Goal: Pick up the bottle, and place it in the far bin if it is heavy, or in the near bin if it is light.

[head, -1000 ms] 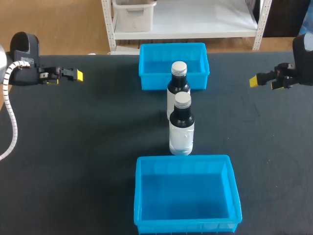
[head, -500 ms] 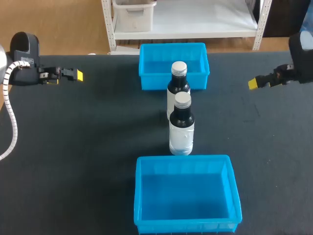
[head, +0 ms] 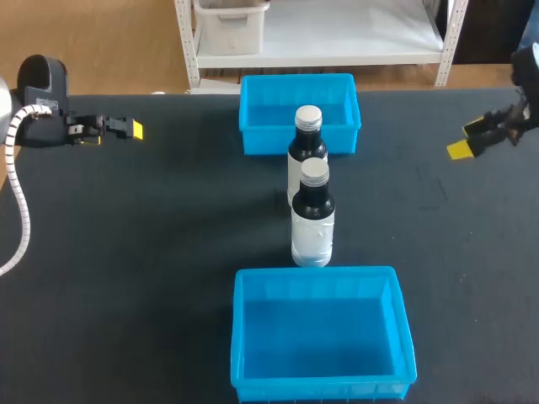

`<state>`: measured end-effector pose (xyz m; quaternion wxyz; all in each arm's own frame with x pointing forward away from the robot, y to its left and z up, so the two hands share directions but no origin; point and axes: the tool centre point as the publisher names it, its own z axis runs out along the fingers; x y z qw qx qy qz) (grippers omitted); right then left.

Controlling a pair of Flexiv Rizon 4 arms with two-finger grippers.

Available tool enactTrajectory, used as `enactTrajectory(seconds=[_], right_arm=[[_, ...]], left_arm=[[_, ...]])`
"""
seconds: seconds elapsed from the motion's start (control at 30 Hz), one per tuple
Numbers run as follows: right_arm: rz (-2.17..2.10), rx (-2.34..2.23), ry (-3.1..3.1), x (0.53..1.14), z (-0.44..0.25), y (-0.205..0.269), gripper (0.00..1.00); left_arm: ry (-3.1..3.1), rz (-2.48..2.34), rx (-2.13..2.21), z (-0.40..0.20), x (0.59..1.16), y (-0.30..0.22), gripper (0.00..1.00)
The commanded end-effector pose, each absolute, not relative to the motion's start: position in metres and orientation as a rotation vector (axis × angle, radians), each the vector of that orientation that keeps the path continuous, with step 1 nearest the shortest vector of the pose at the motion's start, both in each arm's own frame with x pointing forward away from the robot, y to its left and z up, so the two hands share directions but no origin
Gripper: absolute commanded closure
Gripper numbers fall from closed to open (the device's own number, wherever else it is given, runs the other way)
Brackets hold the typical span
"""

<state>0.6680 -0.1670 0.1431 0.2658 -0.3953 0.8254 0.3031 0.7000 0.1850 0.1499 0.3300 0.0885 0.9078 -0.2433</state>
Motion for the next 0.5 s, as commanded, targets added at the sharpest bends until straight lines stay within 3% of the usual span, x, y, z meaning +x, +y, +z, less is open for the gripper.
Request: enactTrajectory(seconds=[0.03, 0.5], right_arm=[[1.232, -1.484, 1.999, 0.668, 0.143, -0.17, 0.0], [1.067, -1.649, 1.843, 0.631, 0.144, -0.156, 0.0]], left_arm=[[2.374, -0.636, 0.232, 0.15, 0.7, 0.185, 0.0], [2.374, -0.636, 0.232, 0.15, 0.7, 0.185, 0.0]])
